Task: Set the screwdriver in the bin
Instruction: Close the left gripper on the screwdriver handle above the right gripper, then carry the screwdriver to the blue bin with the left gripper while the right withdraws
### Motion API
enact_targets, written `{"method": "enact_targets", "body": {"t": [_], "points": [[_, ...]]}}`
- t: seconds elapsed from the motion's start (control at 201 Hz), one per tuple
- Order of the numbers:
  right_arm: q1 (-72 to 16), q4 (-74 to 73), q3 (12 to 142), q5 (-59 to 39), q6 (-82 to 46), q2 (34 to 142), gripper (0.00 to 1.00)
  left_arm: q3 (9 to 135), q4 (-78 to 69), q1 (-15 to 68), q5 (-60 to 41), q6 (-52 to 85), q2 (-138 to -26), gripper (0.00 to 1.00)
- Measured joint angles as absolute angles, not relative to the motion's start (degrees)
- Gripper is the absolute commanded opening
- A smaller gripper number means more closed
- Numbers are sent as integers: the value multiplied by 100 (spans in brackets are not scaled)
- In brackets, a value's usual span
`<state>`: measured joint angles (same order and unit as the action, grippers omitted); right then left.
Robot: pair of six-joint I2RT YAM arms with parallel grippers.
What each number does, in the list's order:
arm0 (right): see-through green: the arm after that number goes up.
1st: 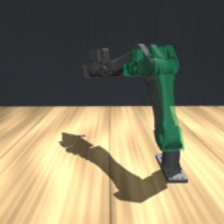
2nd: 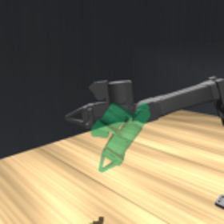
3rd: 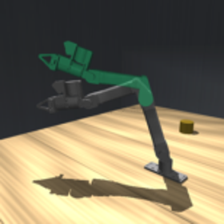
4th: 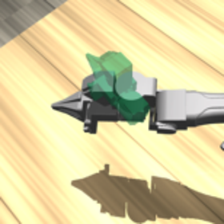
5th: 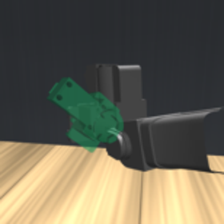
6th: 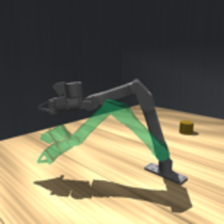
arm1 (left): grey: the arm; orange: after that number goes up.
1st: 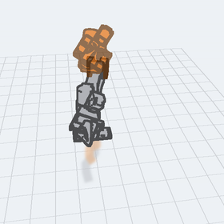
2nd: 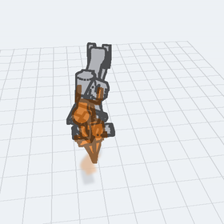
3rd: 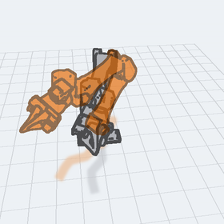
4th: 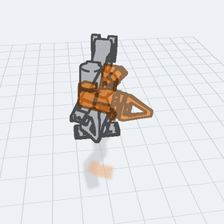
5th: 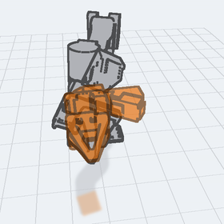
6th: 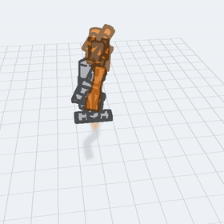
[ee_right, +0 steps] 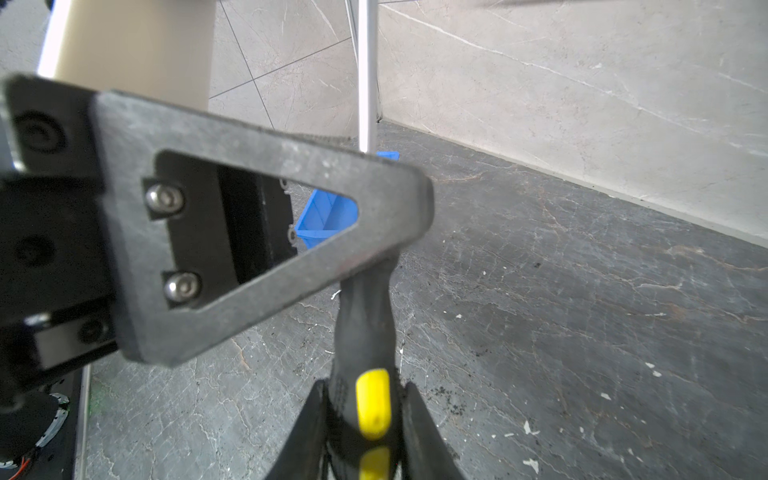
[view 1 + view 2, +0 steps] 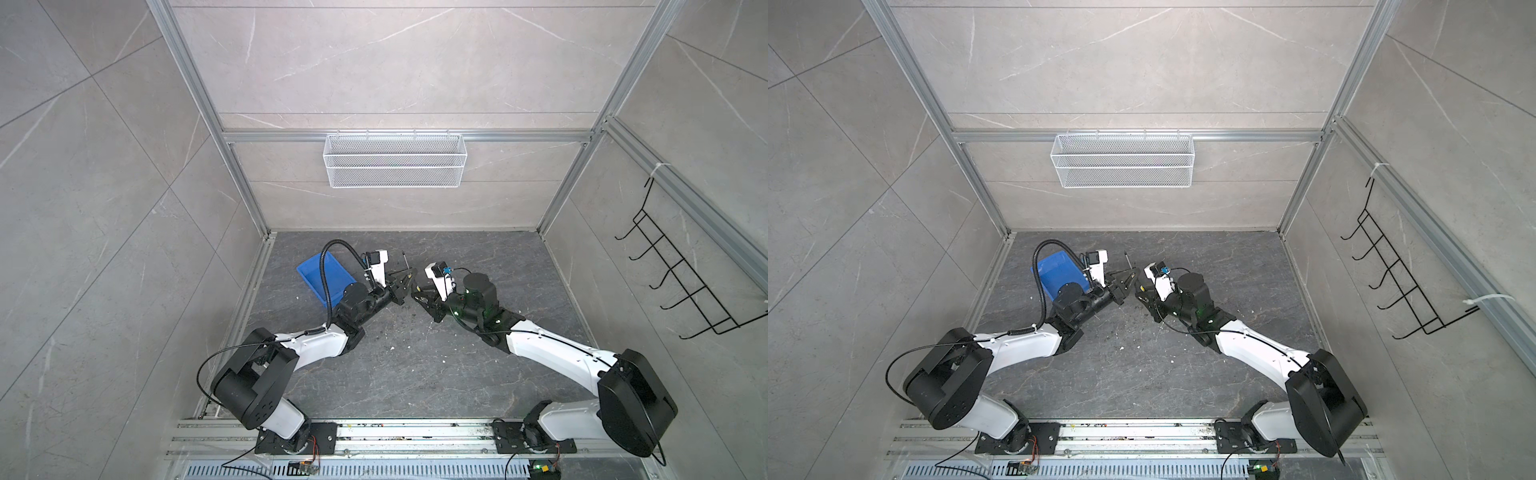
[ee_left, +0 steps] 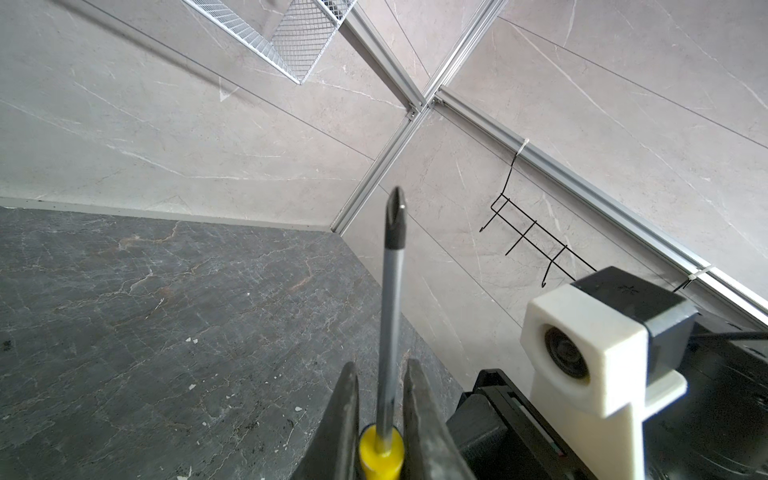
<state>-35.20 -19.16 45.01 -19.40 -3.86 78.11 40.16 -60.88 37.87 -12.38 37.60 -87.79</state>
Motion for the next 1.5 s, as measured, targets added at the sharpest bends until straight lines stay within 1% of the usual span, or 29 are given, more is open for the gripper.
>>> {"method": "enact_targets", "body": {"t": [0.194,0.309,0.368,0.408,0.468,0.622,0.856,1.085,1.185,1.299,1.498], "points": [[-3524,-1914,4501,-1925,-255,7603,63,4016,-5929,3704,-950,3889,-8779,0],[-3533,-1911,4501,-1927,-139,7476,82,4025,-5747,3590,-797,4005,-8779,0],[-3542,-1887,4501,-1929,-148,7417,91,4034,-5607,3503,-729,4053,-8759,0],[-3553,-1876,4501,-1931,-113,7380,95,4040,-5507,3446,-696,4082,-8742,0],[-3583,-1859,4501,-1922,-86,7334,99,4045,-5341,3339,-633,4150,-8694,0],[-3817,-1848,4501,-1739,40,7273,99,4185,-4423,2947,-401,4303,-8425,0],[-4473,-1938,4517,-1293,438,7312,99,4346,-2867,2198,5,4418,-7929,0],[-5026,-2165,5030,-1116,714,7907,99,4611,-1260,1251,110,4407,-7881,0],[-5260,-2255,5306,-1109,779,8243,99,4967,-558,878,58,4292,-7981,0],[-5527,-2257,5586,-1107,891,8547,99,5653,231,532,-10,4051,-8322,0],[-5865,-2193,5883,-910,1041,8774,99,6318,956,220,-10,3885,-8932,0]]}}
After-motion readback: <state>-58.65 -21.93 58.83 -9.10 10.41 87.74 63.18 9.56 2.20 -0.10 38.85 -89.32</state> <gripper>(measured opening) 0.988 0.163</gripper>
